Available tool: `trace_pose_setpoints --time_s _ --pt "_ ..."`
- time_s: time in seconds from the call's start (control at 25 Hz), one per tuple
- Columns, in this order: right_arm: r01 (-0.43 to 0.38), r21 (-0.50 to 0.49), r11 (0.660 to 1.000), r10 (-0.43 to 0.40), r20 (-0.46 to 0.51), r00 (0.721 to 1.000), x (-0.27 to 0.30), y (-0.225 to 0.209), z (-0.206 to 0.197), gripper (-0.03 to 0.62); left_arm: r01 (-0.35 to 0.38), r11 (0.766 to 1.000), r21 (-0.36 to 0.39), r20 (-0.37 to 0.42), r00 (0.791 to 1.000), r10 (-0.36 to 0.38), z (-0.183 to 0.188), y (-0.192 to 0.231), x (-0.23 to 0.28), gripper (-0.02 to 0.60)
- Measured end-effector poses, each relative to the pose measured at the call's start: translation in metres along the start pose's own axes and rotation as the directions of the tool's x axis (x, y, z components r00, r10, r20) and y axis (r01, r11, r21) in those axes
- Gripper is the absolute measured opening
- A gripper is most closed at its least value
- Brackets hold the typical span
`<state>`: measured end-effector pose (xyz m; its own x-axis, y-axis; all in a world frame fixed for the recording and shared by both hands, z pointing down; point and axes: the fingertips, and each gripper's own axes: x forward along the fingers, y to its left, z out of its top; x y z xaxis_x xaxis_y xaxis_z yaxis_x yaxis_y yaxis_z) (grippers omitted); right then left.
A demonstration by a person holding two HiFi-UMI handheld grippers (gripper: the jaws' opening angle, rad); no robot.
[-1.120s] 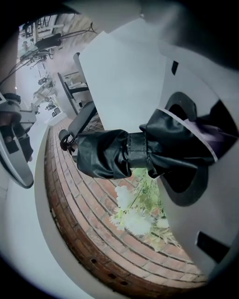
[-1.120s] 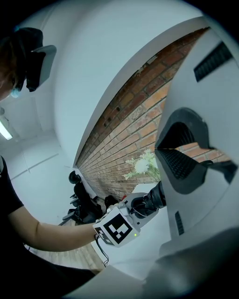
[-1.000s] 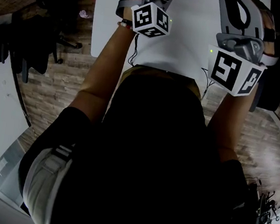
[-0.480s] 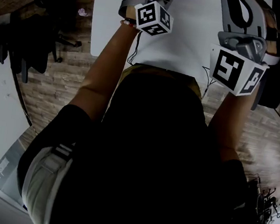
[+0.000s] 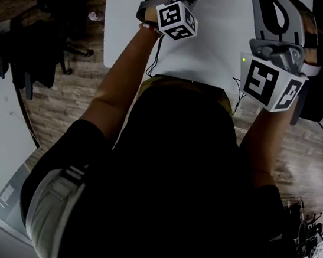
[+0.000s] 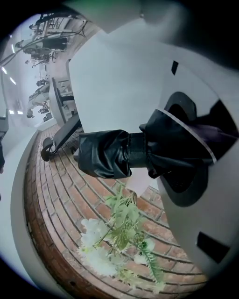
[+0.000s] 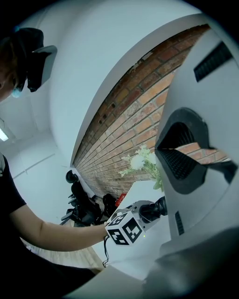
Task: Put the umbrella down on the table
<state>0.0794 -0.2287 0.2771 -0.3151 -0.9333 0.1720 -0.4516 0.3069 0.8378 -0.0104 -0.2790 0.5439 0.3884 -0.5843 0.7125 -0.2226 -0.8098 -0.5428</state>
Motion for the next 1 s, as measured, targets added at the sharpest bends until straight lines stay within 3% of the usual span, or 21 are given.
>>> trace_pose_setpoints --time_s 1.0 --pt "-0.015 0.031 0.999 0.017 -0.057 0.998 0.008 0.01 -0.025 0.029 0.084 0.996 0.016 -0.05 0.995 -0.083 -0.016 -0.027 0.039 0.227"
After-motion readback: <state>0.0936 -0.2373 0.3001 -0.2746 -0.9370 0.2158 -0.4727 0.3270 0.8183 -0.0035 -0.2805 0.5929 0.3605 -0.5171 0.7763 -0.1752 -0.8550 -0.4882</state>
